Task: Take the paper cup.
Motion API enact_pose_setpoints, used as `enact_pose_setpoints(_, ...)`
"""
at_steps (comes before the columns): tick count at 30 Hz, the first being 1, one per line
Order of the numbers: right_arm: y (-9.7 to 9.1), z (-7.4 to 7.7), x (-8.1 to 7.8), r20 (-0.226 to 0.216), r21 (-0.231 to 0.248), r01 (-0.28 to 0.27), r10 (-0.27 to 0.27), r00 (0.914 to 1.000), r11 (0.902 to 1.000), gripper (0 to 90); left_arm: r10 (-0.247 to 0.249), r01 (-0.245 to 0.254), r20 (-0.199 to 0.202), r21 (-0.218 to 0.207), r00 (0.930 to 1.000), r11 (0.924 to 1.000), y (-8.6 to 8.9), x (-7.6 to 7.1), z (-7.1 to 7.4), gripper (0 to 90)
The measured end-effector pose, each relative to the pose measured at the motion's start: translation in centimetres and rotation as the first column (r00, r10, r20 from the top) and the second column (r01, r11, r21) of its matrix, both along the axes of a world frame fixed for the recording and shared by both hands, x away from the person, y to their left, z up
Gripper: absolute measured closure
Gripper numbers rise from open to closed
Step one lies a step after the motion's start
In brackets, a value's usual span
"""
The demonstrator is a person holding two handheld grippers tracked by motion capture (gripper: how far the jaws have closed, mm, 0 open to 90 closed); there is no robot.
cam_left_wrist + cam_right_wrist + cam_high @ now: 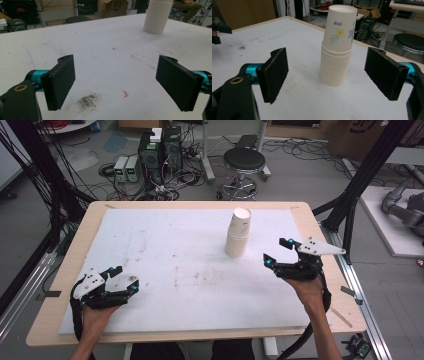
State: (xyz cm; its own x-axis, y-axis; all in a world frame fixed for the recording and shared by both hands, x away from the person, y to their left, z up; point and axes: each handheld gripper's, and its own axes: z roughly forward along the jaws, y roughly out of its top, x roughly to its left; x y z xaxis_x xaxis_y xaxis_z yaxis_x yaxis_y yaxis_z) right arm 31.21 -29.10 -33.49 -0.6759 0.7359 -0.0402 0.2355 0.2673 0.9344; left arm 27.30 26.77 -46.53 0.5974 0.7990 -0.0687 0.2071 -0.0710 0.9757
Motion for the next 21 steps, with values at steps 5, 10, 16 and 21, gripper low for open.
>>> enact_pose_setpoints(5,0.3,2.4,1.0,0.006,-0.016,-0.008,0.009,0.9999,0.9998,19.3,-0.003,0.003,-0.005,0.001,1.0,1.0,0.0,0.0,0.0,16.0)
enact_pose_setpoints(10,0.8,4.4,2.3,0.0,-0.049,-0.022,0.022,0.9998,0.9985,19.3,-0.006,0.006,-0.007,0.001,1.0,1.0,0.0,0.1,0.0,16.0)
enact_pose_setpoints(16,1.4,6.3,3.9,-0.04,-0.092,-0.047,0.043,0.9983,0.9946,19.3,-0.006,0.006,-0.015,-0.002,0.9999,1.0,0.0,0.2,0.0,16.0)
enact_pose_setpoints(21,2.2,7.5,5.7,-0.103,-0.143,-0.073,0.059,0.993,0.987,19.3,-0.008,0.008,-0.012,0.002,0.9999,1.0,-0.1,0.1,0.0,16.0)
